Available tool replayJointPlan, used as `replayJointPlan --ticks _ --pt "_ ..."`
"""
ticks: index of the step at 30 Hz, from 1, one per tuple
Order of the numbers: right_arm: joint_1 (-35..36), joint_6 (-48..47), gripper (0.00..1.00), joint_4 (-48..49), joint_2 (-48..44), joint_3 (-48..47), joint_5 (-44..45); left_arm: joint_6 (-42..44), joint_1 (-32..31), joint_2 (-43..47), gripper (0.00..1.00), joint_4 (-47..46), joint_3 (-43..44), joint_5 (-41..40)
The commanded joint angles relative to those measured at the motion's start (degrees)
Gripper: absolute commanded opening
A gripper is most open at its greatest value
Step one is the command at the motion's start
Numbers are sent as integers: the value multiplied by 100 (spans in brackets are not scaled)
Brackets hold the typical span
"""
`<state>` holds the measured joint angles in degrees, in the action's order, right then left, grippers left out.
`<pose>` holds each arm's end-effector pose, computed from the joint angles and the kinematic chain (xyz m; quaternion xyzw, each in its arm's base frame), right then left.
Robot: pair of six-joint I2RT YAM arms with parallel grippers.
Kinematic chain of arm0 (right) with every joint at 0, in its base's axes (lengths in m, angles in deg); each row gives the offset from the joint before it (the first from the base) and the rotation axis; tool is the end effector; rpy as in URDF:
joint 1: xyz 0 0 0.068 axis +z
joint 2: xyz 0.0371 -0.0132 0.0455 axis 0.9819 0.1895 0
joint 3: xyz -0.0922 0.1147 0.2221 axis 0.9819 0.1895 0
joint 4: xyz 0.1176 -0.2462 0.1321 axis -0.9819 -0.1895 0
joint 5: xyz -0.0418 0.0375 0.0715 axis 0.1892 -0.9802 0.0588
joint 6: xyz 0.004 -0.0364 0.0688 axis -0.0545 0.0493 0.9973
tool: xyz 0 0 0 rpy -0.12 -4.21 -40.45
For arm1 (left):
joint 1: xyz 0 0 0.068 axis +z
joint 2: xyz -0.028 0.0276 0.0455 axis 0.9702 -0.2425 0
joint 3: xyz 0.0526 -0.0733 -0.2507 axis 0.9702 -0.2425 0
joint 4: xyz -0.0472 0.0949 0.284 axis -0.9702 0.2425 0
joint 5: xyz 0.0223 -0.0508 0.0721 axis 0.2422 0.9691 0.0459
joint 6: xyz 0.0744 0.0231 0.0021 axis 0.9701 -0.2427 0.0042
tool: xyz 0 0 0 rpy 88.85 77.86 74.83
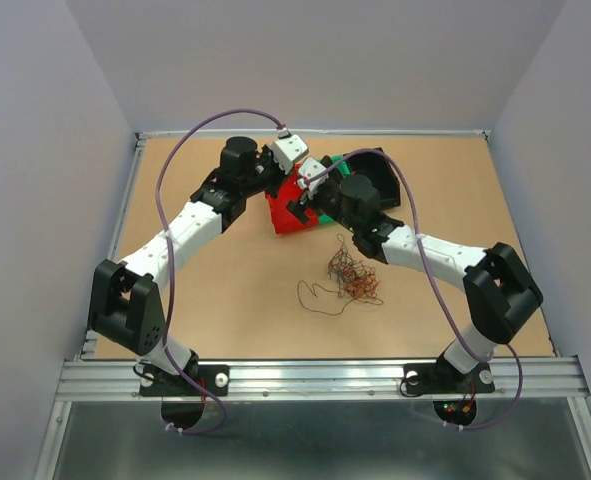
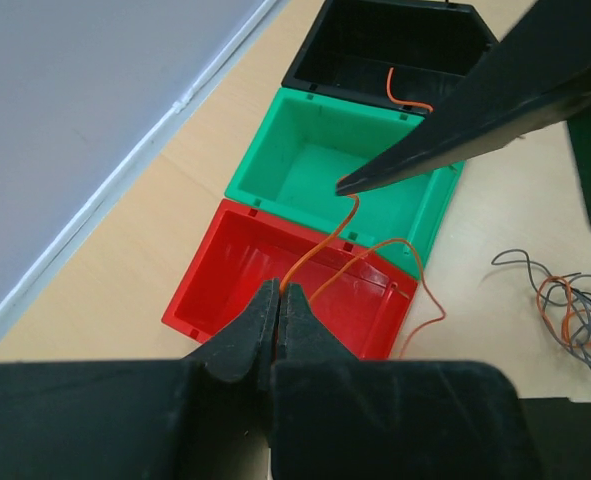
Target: Untangle the cables
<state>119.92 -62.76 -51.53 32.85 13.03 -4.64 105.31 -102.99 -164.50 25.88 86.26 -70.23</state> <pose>0.3389 0.2962 0.2632 -0.4039 0.6100 0.1119 0.6725 0.3798 -0.2188 0.3224 0.4301 0.6394 -0.1433 0.6210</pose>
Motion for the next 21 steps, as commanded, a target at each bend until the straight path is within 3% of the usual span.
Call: replayJointPlan --ticks 1,4,10,21 --pt "-190 -296 100 737 164 -269 -430 59 -39 359 0 1 -106 -116" --pt "-339 -182 100 1035 261 -146 -851 -12 -31 394 0 27 -123 -99" --pt "-366 -207 100 1915 375 302 -563 -267 -31 456 0 203 -62 77" --pt "-366 48 99 2092 586 461 -1274 -390 -31 500 0 423 96 165"
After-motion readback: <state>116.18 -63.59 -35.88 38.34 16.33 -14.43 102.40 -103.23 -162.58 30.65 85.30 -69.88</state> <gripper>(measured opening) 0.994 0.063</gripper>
